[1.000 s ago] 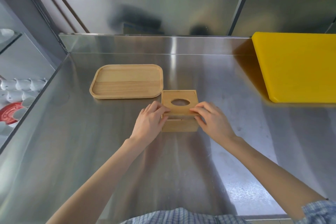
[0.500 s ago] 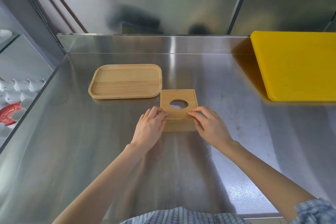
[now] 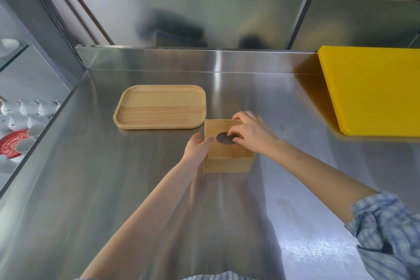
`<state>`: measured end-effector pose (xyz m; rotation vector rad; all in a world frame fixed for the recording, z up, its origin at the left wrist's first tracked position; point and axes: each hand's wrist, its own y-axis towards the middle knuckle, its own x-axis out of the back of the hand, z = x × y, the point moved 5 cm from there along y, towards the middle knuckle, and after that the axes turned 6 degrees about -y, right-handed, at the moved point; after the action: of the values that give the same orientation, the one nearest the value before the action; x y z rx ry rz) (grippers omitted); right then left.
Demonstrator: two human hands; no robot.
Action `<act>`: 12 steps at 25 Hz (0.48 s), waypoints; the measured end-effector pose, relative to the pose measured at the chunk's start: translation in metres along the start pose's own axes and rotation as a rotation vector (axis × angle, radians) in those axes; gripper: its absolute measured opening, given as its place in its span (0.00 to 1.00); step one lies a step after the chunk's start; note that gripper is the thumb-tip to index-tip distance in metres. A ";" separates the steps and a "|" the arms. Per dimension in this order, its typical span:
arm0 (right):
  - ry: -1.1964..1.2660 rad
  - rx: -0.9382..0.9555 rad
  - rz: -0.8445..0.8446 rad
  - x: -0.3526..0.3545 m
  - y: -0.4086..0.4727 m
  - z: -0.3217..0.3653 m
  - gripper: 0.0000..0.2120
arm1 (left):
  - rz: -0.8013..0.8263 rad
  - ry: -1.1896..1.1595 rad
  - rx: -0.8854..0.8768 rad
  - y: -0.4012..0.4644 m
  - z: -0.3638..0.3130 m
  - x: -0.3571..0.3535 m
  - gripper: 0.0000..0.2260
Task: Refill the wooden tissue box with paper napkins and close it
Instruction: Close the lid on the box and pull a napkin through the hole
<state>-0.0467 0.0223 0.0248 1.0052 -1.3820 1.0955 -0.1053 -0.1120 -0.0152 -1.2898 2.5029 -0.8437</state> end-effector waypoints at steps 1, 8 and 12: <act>-0.040 0.054 0.044 0.000 0.008 0.003 0.13 | 0.010 0.009 0.022 0.003 0.001 -0.001 0.29; -0.298 0.274 0.241 -0.013 0.042 0.017 0.08 | 0.024 0.062 0.009 0.012 0.007 -0.003 0.22; -0.315 0.271 0.227 -0.017 0.048 0.023 0.06 | 0.019 0.074 -0.021 0.012 0.007 -0.004 0.21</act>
<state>-0.0968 0.0110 0.0030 1.2813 -1.6613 1.3626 -0.1085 -0.1062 -0.0279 -1.2615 2.5835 -0.8793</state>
